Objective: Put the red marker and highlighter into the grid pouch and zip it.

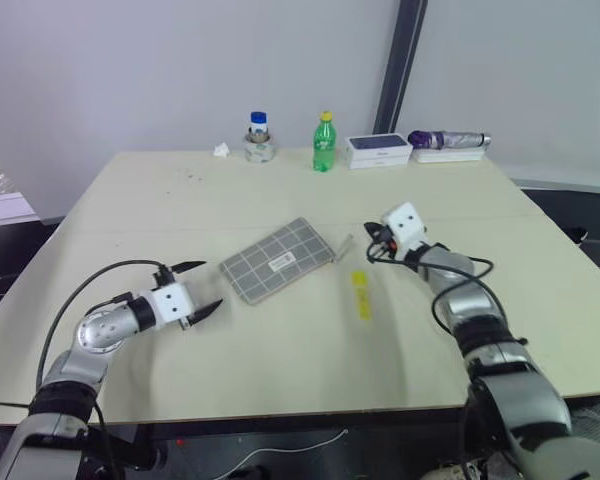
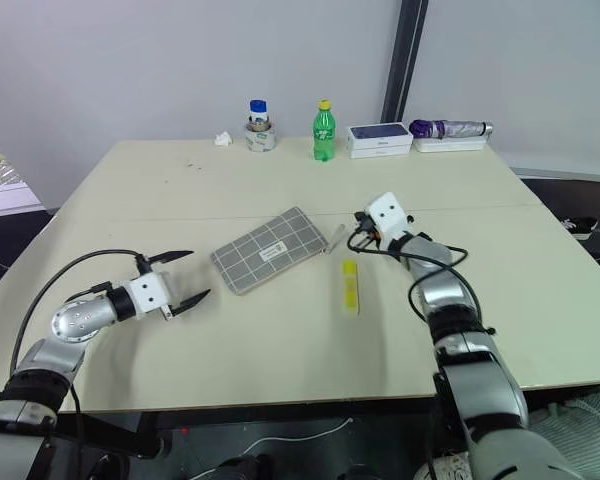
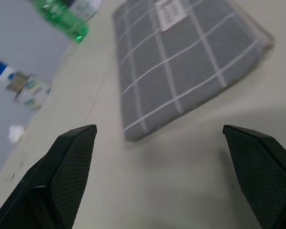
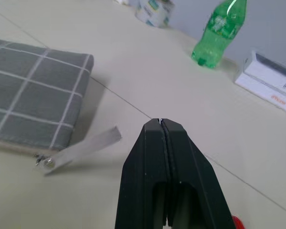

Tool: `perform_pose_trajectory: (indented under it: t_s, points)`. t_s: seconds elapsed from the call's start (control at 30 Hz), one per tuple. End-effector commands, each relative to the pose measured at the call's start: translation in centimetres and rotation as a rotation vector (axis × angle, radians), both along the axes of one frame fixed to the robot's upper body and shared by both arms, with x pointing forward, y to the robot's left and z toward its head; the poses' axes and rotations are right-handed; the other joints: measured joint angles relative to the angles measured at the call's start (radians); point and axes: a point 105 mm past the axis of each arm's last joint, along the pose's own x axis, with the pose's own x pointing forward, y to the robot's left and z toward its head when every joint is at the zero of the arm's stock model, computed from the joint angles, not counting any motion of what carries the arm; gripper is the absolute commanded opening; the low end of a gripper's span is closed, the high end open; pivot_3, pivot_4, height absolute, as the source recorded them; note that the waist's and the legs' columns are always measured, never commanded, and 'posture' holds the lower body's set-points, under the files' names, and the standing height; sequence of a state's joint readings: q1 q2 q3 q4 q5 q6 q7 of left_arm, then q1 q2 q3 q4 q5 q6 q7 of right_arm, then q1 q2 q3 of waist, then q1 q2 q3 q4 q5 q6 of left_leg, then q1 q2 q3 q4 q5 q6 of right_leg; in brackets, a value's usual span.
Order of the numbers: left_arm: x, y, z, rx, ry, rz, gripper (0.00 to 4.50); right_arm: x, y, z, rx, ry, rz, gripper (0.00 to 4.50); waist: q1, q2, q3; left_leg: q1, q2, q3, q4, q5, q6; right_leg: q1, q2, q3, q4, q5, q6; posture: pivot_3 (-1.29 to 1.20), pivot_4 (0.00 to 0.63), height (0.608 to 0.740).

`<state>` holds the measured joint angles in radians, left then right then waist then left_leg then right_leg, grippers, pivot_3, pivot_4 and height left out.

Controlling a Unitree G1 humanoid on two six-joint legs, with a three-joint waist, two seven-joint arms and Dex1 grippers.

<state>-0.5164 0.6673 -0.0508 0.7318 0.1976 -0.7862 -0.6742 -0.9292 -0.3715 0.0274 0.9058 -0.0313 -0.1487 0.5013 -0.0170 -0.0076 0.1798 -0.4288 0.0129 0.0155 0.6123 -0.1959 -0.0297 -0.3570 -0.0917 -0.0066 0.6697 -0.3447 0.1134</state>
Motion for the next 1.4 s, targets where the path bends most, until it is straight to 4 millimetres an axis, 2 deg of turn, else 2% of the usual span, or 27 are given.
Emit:
perform_pose_trajectory:
  t_s: [0.03, 0.17, 0.33, 0.4, 0.5, 0.67, 1.03, 1.13, 1.37, 1.4]
  points:
    - [0.3, -0.9, -0.1, 0.093, -0.056, -0.048, 4.5, 1.2, 0.7, 1.1, -0.009, -0.017, -0.047, 0.01, 0.003, 0.0, 0.0, 0.0, 0.0, 0.0, 0.0, 0.0, 0.0, 0.0, 0.0, 0.0, 0.0, 0.0, 0.0, 0.0, 0.15, 0.74]
    - [1.0, -1.7, -0.5, 0.15, -0.087, -0.062, 4.5, 1.7, 3.1, 1.2, -0.033, -0.012, -0.021, 0.01, 0.003, 0.0, 0.0, 0.0, 0.0, 0.001, 0.001, 0.0, 0.0, 0.0, 0.0, 0.001, 0.001, 0.0, 0.0, 0.0, 0.15, 0.74]
    - [1.4, -2.9, -1.1, 0.21, -0.103, -0.097, 4.5, 1.7, 5.4, -1.4, -0.15, 0.055, -0.019, 0.01, 0.005, 0.001, 0.0, 0.001, 0.0, 0.001, 0.001, 0.0, 0.0, 0.0, 0.0, 0.001, 0.003, 0.0, 0.0, 0.0, 0.15, 0.74]
    - [1.5, -3.3, -1.3, 0.226, -0.101, -0.112, 4.5, 1.8, 5.6, -2.1, -0.191, 0.065, -0.042, 0.01, 0.007, 0.001, 0.0, 0.001, 0.0, 0.001, 0.001, 0.0, 0.0, 0.0, 0.0, 0.001, 0.003, 0.0, 0.0, 0.0, 0.15, 0.74]
    - [1.8, -3.8, -1.3, 0.241, -0.108, -0.121, 4.5, 1.9, 5.6, -2.2, -0.182, 0.072, -0.068, 0.01, 0.007, 0.001, 0.0, 0.001, 0.0, 0.001, 0.001, 0.0, 0.0, 0.0, -0.001, 0.001, 0.003, 0.0, 0.0, 0.0, 0.15, 0.74]
    - [1.9, -4.2, -1.6, 0.257, -0.112, -0.128, 4.5, 1.8, 6.0, -2.7, -0.217, 0.079, -0.05, 0.01, 0.005, 0.001, -0.001, 0.001, -0.001, 0.001, 0.001, 0.0, 0.0, -0.001, -0.001, 0.001, 0.005, 0.0, 0.0, 0.0, 0.15, 0.74]
    - [2.0, -6.8, -1.8, 0.25, -0.127, -0.195, 4.5, 1.4, 6.8, -3.1, -0.225, 0.09, 0.001, 0.01, 0.006, 0.001, -0.001, 0.001, -0.001, 0.001, 0.002, 0.0, 0.0, 0.0, -0.001, 0.001, 0.005, 0.0, 0.0, 0.0, 0.15, 0.74]
    - [1.9, -6.8, -2.4, 0.255, -0.095, -0.2, 3.64, 1.3, 6.9, -3.2, -0.228, 0.091, 0.009, 0.0, 0.005, 0.001, -0.001, 0.001, -0.001, 0.001, 0.002, 0.0, 0.0, -0.001, -0.001, 0.001, 0.005, 0.0, 0.0, 0.0, 0.15, 0.74]
    - [1.7, -6.0, -2.5, 0.214, -0.062, -0.18, 0.02, 1.3, 6.8, -2.9, -0.233, 0.073, 0.015, 0.0, 0.001, 0.002, -0.001, 0.001, -0.001, 0.002, 0.001, 0.0, 0.0, -0.001, -0.001, 0.002, 0.005, 0.0, 0.0, 0.0, 0.15, 0.74]
    - [1.7, -6.0, -2.4, 0.204, -0.059, -0.175, 0.02, 1.4, 6.6, -2.6, -0.221, 0.06, 0.012, 0.0, 0.0, 0.002, -0.001, 0.001, -0.001, 0.003, 0.001, 0.0, 0.0, -0.001, -0.001, 0.002, 0.005, 0.0, 0.0, 0.0, 0.15, 0.74]
